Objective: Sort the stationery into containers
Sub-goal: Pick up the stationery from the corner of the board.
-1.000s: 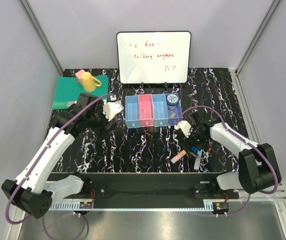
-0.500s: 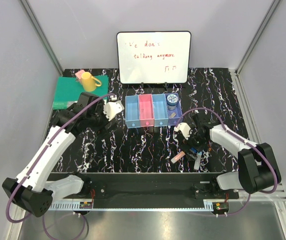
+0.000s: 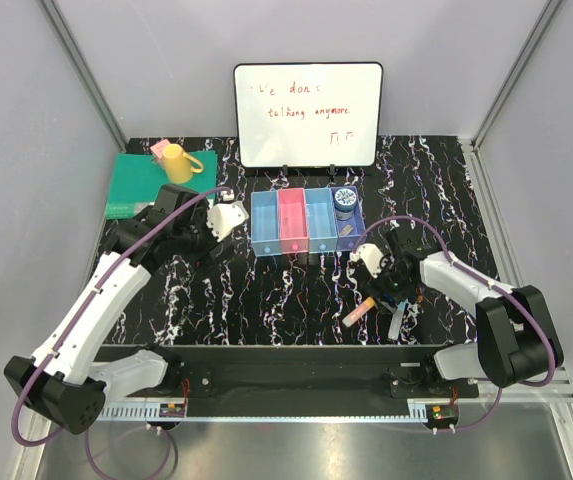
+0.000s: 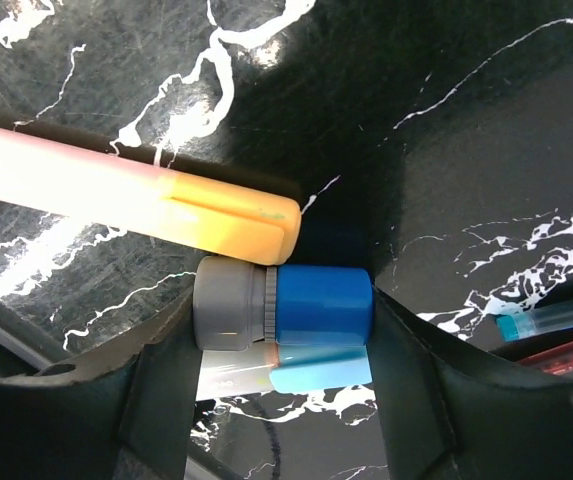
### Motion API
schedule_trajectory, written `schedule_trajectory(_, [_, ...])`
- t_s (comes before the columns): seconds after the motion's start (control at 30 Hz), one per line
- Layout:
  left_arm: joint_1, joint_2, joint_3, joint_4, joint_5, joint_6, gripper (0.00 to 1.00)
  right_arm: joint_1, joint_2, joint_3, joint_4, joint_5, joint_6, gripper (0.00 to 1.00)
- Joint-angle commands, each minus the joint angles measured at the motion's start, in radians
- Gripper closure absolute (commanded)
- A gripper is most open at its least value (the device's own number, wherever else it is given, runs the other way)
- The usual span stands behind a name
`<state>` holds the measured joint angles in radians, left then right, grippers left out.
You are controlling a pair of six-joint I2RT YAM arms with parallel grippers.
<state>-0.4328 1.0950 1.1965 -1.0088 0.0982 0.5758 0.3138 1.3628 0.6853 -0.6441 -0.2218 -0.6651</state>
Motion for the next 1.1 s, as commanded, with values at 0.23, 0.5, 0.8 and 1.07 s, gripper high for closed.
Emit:
schedule_trajectory(0.23, [-0.004, 0.006, 0.046, 0.006, 0.023, -0.005, 0.01, -0.004, -0.056, 0.063, -0.020, 0.091, -0.002, 0.66])
schedule_trajectory(0.5, [-0.006, 0.026, 0.066, 0.007, 0.073, -0.025, 0.01, -0.004, -0.145, 0.200, -0.095, 0.117, -0.042, 0.67])
schedule_trajectory(0.8, [-0.004, 0.143, 0.164, -0.011, 0.291, -0.132, 0.01, 0.036, -0.200, 0.319, 0.010, 0.214, -0.201, 0.67])
schedule_trajectory(1.07, [-0.006, 0.385, 0.428, -0.043, 0.553, -0.244, 0.01, 0.198, -0.292, 0.247, 0.303, 0.369, -0.468, 0.69])
